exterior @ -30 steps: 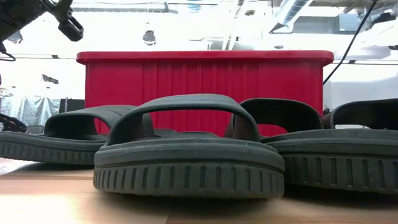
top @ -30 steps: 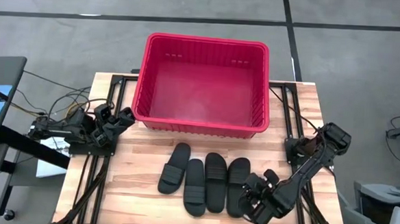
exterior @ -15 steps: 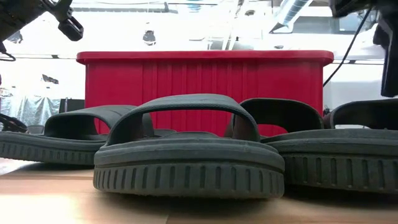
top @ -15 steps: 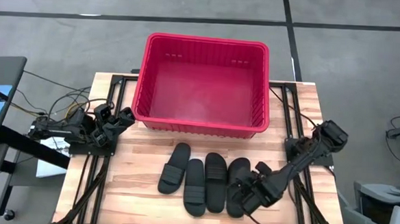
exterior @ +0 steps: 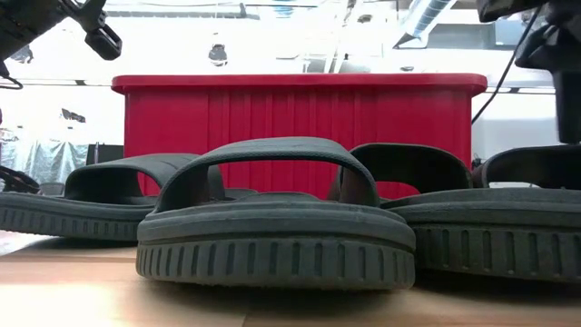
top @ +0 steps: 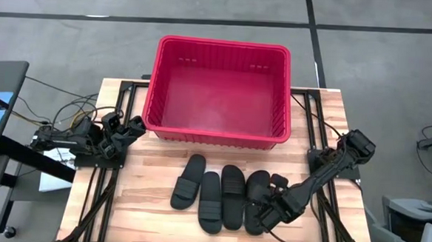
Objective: Pick and place slides into bin
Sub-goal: Put the black slide into the red bin
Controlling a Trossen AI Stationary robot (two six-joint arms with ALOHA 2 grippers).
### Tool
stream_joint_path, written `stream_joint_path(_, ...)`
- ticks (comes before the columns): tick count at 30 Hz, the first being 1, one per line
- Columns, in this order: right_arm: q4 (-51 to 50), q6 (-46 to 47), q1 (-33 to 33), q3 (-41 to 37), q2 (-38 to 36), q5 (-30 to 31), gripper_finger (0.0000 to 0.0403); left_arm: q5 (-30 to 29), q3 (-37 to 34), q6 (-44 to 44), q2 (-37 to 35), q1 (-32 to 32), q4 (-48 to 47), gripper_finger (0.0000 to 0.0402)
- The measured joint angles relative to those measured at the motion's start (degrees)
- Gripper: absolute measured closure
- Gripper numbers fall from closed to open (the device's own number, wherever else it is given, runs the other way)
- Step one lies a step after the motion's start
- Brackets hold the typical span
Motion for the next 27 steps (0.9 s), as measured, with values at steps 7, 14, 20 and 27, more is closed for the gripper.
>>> stream_joint_path(7, 0.9, -5.9, -0.4, 0.1, 3.6, -0.2, 0.0285, 0.0, 0.0, 2.6, 0.0, 0.0, -0.4, 0.0219)
stream_joint_path(14, 1.5, -5.8, -2.4, 0.2, 7.8, -0.7, 0.0285, -0.4, 0.0, 2.6, 0.0, 0.0, -1.8, 0.0219)
stream_joint_path(20, -0.5, -5.4, -4.0, 1.5, 8.5, -2.9, 0.0285, -0.4, 0.0, 2.6, 0.0, 0.0, -3.6, 0.0219)
stream_joint_path(27, -6.3, -5.9, -4.1, 6.7, 8.2, -3.0, 0.0285, -0.4, 0.0, 2.6, 0.0, 0.0, -4.4, 0.0219)
